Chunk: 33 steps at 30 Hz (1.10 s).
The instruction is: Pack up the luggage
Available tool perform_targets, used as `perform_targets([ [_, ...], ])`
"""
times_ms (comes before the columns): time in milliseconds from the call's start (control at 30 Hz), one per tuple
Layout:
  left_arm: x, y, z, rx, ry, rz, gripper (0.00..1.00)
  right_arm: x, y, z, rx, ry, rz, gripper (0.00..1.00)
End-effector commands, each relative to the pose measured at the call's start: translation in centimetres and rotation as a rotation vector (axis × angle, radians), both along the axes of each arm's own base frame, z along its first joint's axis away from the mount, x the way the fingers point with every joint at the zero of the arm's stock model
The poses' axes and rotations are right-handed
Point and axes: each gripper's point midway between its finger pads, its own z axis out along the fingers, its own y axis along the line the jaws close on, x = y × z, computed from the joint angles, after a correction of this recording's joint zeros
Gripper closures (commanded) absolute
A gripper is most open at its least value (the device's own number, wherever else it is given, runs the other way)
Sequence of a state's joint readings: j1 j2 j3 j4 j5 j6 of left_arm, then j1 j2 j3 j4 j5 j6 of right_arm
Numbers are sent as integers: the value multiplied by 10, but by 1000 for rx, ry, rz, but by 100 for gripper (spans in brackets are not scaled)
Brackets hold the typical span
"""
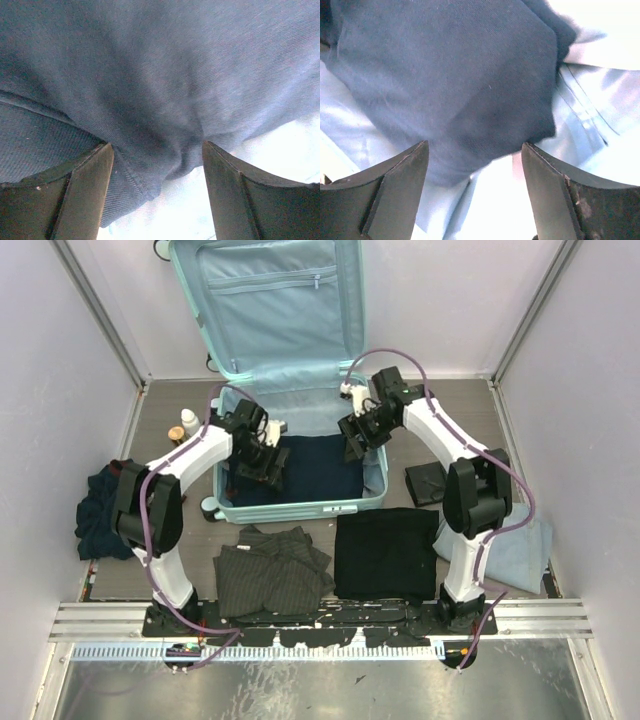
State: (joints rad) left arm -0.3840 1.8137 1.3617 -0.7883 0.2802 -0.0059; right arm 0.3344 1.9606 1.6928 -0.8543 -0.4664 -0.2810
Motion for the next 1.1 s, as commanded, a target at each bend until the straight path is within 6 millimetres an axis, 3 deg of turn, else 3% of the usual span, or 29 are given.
perform_targets([
  [0,28,-24,62,-129,-182,-83,26,-7,-18,75,83,-153,30,20],
  [167,8,-23,103,-182,-262,-178,19,-43,-22,112,158,-249,97,14],
  [333,-38,-20,130,-268,-337,-304,13,-84,-24,135,218,-320,153,11],
  [433,-67,-15,141,-303,-405,-396,7,-109,-21,138,258,-325,192,10],
  [567,-119,-1,142,-330,-451,-555,6,-136,-16,118,240,-334,225,9],
  [700,-171,11,116,-309,-418,-759,4,-149,-14,102,233,-311,220,9],
  [833,-196,11,85,-232,-409,-915,2,-147,-16,94,226,-285,176,9],
  [967,-197,3,58,-126,-442,-1041,2,-143,-16,95,228,-295,142,9],
  [1067,-178,-6,42,-33,-529,-1076,2,-141,-18,95,220,-300,122,9],
])
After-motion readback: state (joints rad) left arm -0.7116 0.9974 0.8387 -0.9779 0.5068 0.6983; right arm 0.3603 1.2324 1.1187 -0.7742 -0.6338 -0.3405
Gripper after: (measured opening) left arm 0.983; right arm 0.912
